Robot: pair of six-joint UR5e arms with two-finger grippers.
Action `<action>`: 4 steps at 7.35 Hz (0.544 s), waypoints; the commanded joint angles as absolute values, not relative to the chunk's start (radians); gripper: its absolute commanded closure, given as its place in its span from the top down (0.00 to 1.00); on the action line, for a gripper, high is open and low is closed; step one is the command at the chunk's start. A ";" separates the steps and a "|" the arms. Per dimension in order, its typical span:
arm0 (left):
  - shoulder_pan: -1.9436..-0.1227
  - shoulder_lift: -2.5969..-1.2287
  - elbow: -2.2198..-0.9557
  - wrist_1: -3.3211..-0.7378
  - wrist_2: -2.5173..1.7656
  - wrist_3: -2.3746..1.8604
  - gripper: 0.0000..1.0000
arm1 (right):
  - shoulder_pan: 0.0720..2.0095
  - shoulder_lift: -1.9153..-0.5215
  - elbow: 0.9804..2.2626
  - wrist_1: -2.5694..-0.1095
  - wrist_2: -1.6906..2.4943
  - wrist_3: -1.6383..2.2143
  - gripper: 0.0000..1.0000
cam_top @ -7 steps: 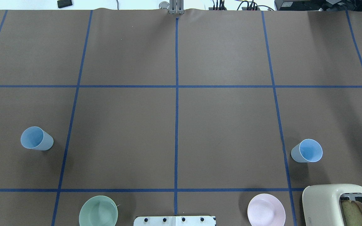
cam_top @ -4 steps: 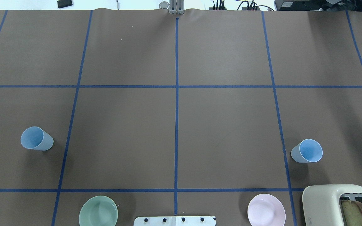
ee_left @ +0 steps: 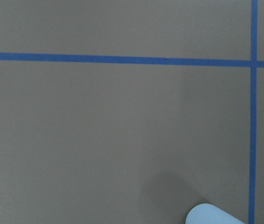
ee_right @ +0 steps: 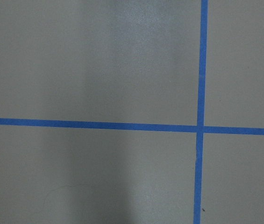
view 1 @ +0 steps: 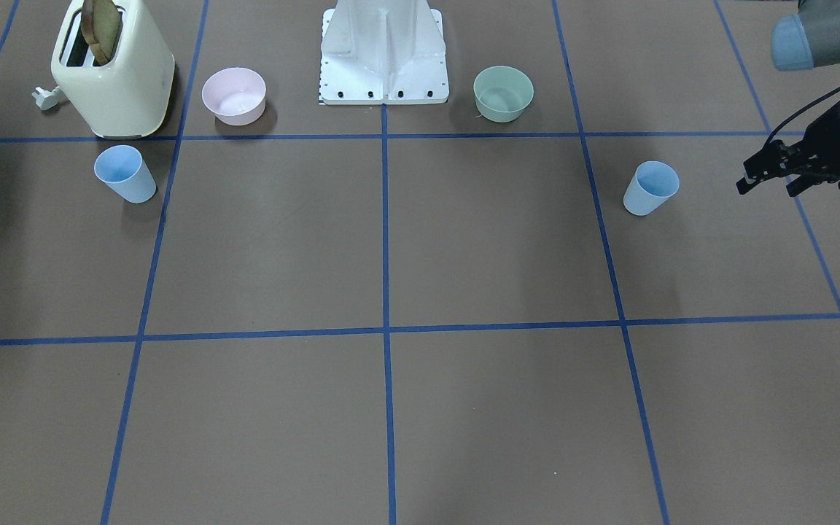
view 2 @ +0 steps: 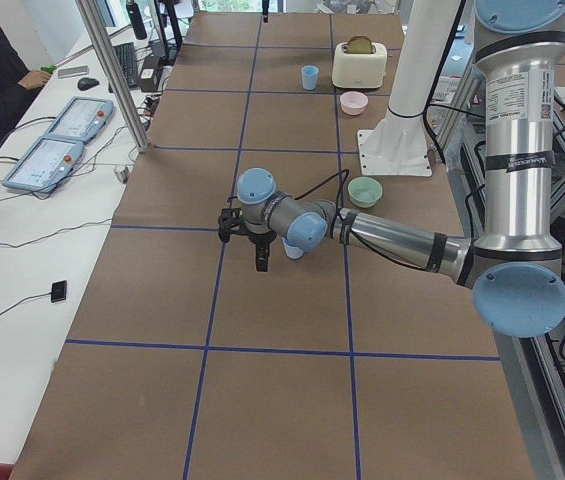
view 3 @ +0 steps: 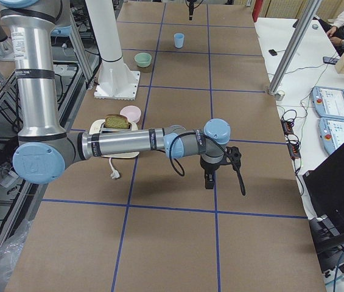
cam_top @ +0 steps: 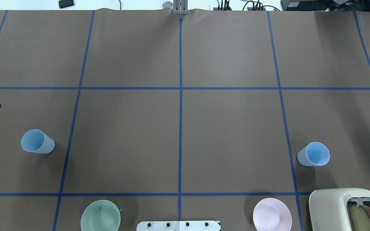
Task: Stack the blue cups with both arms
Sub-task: 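Lower the left gripper onto the light-blue cup and grasp its rim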
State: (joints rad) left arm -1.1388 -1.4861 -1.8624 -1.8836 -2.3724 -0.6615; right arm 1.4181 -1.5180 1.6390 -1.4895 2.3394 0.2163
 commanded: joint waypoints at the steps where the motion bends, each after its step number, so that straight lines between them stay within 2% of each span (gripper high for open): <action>1: -1.069 -1.482 -1.862 -1.946 -2.327 -0.756 0.99 | 1.416 -1.517 1.638 -1.489 2.339 0.218 1.00; 4: -1.014 -1.474 -1.861 -1.989 -2.326 -0.788 0.98 | 1.416 -1.517 1.638 -1.489 2.339 0.218 1.00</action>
State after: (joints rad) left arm -1.0377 -1.4793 -1.8619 -1.9678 -2.3271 -0.7812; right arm 1.4159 -1.5172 1.6383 -1.4895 2.3393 0.2174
